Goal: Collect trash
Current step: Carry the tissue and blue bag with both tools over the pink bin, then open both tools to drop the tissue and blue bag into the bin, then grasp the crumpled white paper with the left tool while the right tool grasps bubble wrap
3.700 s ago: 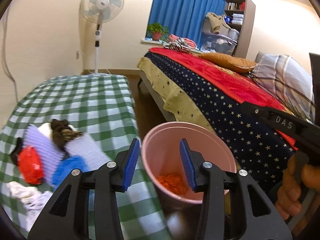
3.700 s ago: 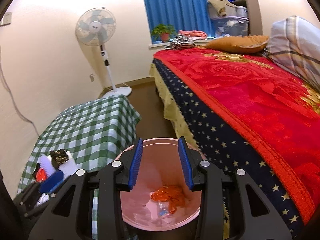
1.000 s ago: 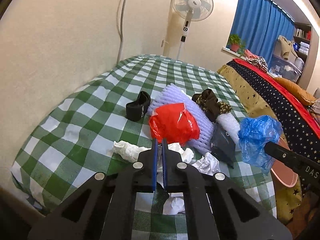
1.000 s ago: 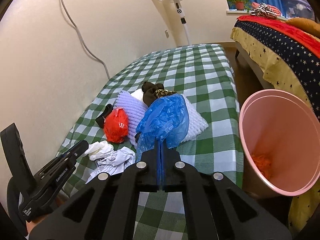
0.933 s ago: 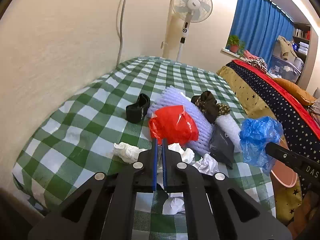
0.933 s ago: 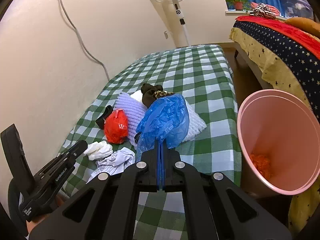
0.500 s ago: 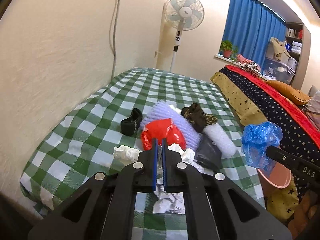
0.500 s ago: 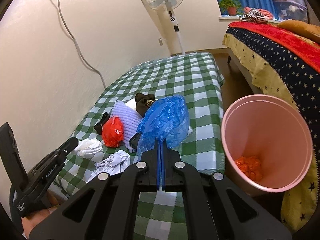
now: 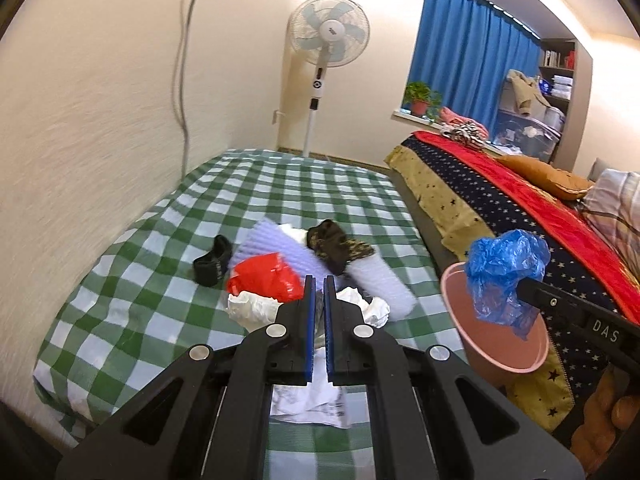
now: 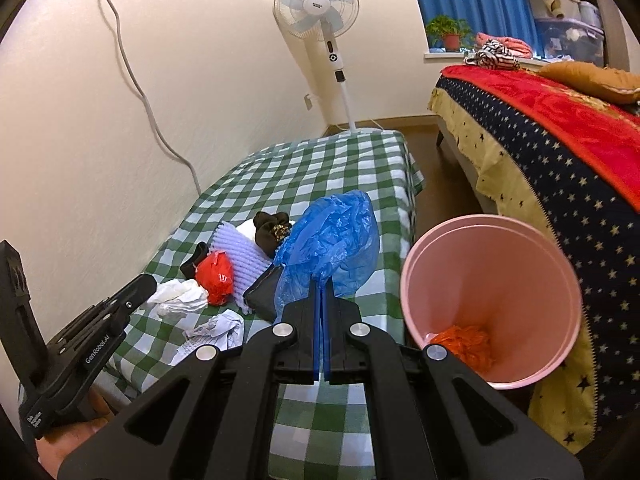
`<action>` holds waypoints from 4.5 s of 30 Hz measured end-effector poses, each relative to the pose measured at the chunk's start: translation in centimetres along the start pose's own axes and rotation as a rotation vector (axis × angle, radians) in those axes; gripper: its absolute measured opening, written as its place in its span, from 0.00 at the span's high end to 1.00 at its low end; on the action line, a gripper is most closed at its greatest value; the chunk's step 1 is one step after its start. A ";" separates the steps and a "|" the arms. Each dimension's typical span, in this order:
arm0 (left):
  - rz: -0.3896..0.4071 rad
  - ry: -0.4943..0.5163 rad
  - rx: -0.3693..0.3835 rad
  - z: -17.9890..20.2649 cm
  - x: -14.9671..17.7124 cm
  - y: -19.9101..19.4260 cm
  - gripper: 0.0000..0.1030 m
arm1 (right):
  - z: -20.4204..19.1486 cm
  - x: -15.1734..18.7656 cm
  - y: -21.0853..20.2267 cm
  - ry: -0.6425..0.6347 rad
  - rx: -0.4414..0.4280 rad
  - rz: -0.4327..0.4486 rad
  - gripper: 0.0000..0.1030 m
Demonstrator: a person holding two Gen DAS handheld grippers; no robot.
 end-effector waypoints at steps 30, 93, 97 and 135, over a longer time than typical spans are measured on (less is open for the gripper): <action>0.022 0.093 0.157 9.5 -4.1 2.5 0.96 | 9.2 -7.6 -5.2 0.029 0.116 0.077 0.99; -0.077 0.224 0.403 22.5 -3.0 12.8 0.96 | 17.9 -8.3 -0.8 0.182 0.289 0.084 0.97; -0.099 0.219 0.397 22.3 -2.6 13.0 0.68 | 18.1 -8.3 -0.8 0.187 0.303 0.081 0.85; -0.065 0.039 0.103 1.5 2.9 1.1 0.68 | 6.0 -4.6 0.7 -0.025 0.088 0.063 0.59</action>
Point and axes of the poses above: each gripper's, at about its wrist camera, not at the fingertips, and y roughly the way its jaws point, z to its right, x to its underside, the point moved 8 cm from there along y, roughly the way its jaws point, and after that the axes turned 7 degrees about y, right-handed, at the moved point
